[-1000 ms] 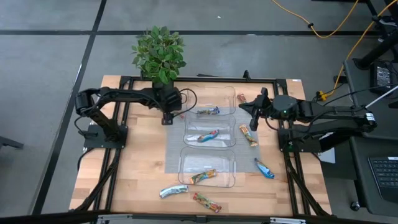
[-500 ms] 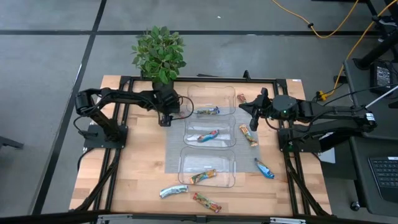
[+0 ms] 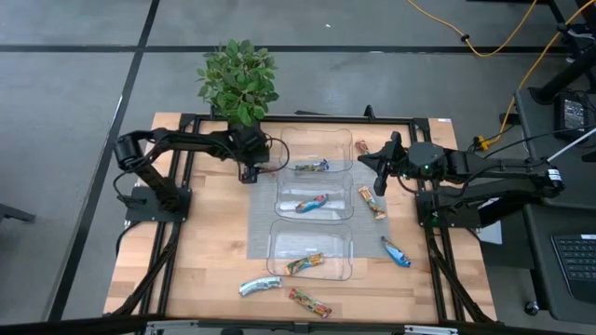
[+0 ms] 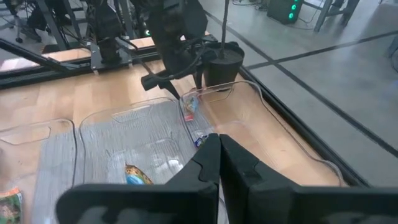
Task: Pick and place Granola Bars by type
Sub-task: Put the red granola bar into the middle transparent bin
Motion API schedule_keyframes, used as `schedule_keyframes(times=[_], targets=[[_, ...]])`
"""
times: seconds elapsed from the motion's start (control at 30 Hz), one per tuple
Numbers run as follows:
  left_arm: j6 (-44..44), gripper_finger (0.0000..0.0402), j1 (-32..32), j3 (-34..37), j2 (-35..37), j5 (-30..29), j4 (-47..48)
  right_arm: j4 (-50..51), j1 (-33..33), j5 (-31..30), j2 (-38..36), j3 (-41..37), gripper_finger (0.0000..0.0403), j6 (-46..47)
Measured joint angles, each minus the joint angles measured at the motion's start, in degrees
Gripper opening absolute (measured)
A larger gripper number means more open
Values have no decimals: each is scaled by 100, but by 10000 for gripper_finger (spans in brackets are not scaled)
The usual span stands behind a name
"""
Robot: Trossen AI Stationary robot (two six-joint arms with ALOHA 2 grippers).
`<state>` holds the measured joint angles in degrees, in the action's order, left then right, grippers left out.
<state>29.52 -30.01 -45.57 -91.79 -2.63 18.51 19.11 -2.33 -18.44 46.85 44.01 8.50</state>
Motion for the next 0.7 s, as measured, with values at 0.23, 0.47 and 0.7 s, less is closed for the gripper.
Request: schedule_keyframes(times=[0.23,0.47,0.7], targets=[[24,237,61,-2,-150,30,-144,0,-2,0,0,0,8,73],[17,198,69,1,-155,90,-75,0,0,0,0,0,8,172],[9,186,122,24,-180,575,246,0,-2,2,0,0,8,176]])
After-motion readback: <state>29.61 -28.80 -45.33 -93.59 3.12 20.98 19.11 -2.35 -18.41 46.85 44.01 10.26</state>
